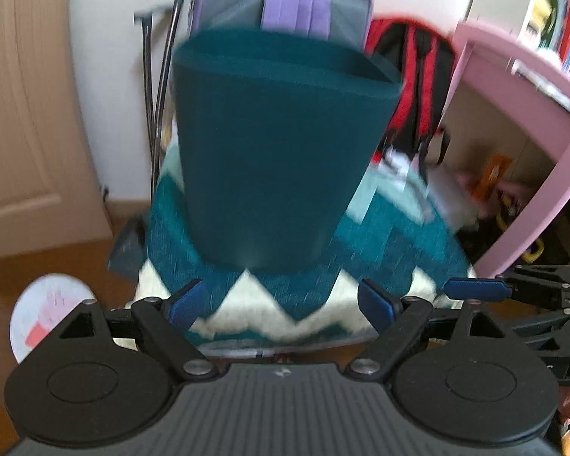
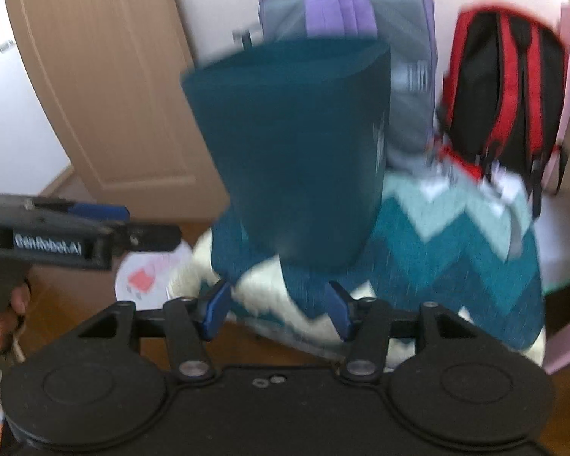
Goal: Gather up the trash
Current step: 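Lower both tools back toward the trash under the cart, then grasp the white tote bag with the left tool while the right tool grasps the yellow carton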
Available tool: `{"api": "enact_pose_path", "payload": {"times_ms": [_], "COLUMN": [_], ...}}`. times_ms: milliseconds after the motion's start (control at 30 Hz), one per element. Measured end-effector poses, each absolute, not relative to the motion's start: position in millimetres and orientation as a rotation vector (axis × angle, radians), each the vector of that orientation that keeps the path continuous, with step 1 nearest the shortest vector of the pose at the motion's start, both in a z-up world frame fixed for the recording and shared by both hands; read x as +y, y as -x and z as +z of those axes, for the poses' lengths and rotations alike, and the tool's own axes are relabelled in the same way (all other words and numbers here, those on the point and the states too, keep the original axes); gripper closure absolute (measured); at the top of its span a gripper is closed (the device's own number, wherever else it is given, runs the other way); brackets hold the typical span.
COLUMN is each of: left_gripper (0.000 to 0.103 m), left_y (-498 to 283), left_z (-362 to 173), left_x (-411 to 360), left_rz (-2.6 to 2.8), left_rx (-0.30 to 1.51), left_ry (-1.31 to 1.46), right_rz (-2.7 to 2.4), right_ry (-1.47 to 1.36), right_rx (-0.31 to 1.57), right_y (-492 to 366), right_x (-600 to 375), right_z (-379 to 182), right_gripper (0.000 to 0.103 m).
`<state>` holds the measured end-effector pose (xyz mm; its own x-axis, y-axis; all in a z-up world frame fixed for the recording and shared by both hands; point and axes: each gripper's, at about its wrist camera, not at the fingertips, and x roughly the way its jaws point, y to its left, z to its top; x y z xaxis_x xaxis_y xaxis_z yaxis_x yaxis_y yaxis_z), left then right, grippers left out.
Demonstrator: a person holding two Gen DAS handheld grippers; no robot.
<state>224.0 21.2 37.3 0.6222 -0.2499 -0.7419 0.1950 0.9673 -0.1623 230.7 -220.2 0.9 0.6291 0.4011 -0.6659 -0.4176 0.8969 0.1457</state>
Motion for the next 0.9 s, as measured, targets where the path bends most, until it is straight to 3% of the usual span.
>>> {"api": "enact_pose_path", "payload": {"times_ms": [133,633,900], "left_gripper": [0.003,0.003,0.003], "left_y": [-237,-280,-296], "left_z": [-19,-286,-390], "left_x": [26,27,17], "left_rz": [-0.250,-0.094,-0.049], "left_rx": [0.970,1.555,1.706], "left_ry": [0.070,0.089,0.129], "right_rz": [0.463,0.266,0.159], "right_ry": [0.023,-0.087,-0.113], "right_rx": [0.867,1.271,1.413], "right_y": [-242,-311,-346], "right_x": [-216,-212,-212], "right_z": [-57,-298,-393], "right_gripper": [0.049,0.049,0.049]}}
